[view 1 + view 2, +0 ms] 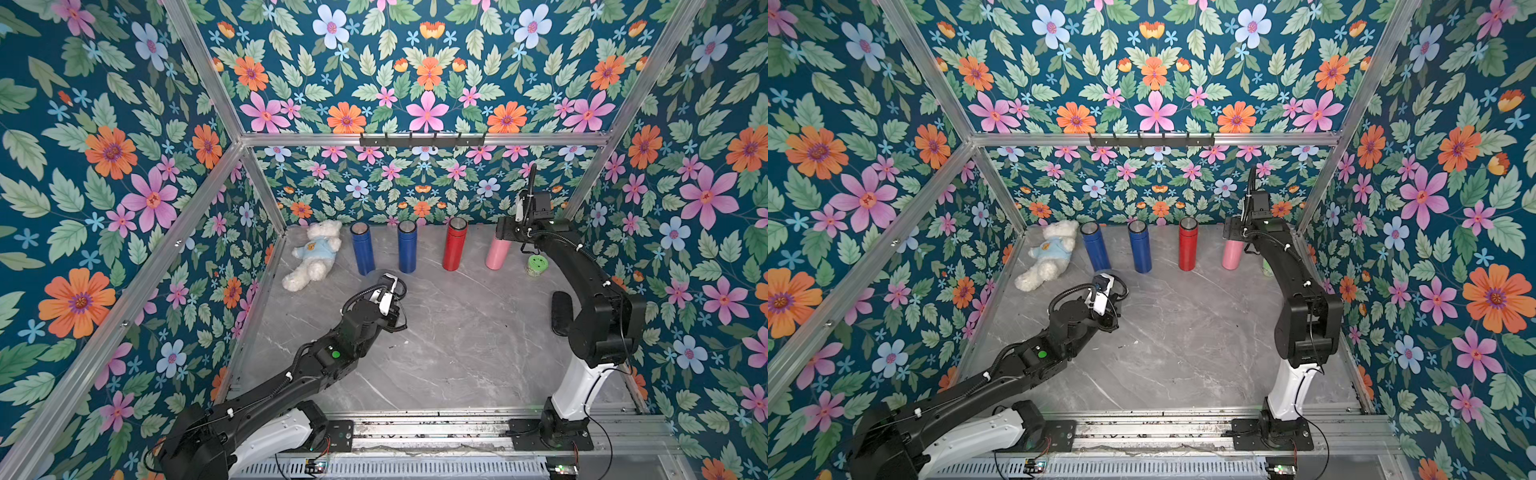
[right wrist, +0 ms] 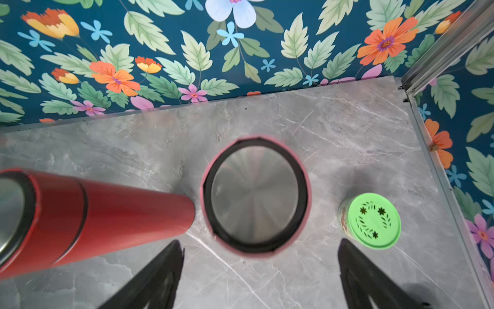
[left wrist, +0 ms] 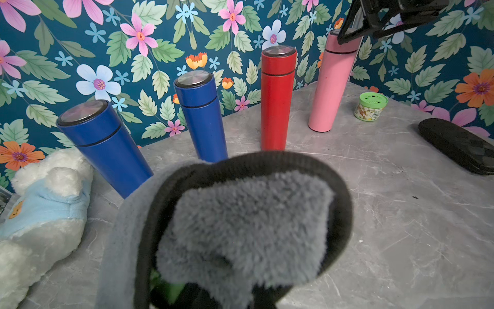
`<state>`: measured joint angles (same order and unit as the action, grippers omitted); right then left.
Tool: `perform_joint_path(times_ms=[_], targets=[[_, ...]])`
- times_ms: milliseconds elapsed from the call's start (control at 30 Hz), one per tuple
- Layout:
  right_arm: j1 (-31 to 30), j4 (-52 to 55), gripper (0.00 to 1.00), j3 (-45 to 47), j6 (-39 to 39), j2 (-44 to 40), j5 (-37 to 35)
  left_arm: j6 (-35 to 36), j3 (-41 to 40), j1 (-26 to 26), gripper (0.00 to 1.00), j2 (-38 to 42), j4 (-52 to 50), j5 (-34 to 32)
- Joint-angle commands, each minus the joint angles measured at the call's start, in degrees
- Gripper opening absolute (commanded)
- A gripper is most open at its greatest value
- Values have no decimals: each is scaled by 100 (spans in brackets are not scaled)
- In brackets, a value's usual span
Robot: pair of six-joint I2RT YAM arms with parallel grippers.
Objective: Wipe the surface of the thermos
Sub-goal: Pick up the thermos from the center of the board.
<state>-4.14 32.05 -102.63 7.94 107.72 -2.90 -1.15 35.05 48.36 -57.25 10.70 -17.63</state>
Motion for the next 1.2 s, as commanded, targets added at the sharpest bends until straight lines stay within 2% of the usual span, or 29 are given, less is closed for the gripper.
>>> perform_joint_path(times_ms=[0, 167, 767, 867, 933, 1000, 1100, 1167], targets=[[60, 288, 90, -422, -125, 316, 166, -16, 81, -11, 0, -70, 90, 47], [99, 650, 89, -967, -214, 759, 199, -8, 166, -11, 0, -170, 90, 73], [115, 1220, 77, -1727, -348, 1509, 396, -8, 192, -12, 0, -58, -72, 15], [116, 1277, 66, -1800, -377, 1569, 403, -17, 177, -11, 0, -23, -86, 13], [117, 1300, 50, -1791, -390, 1566, 426, -16, 168, -11, 0, 1, -110, 8], [116, 1312, 42, -1734, -395, 1526, 429, -17, 160, -10, 0, 39, -120, 0], [110, 1263, 14, -1539, -466, 1371, 469, -19, 129, -11, 0, 88, -137, 5], [116, 1174, 7, -1304, -532, 1176, 512, -33, 125, -11, 0, 109, -160, 9]])
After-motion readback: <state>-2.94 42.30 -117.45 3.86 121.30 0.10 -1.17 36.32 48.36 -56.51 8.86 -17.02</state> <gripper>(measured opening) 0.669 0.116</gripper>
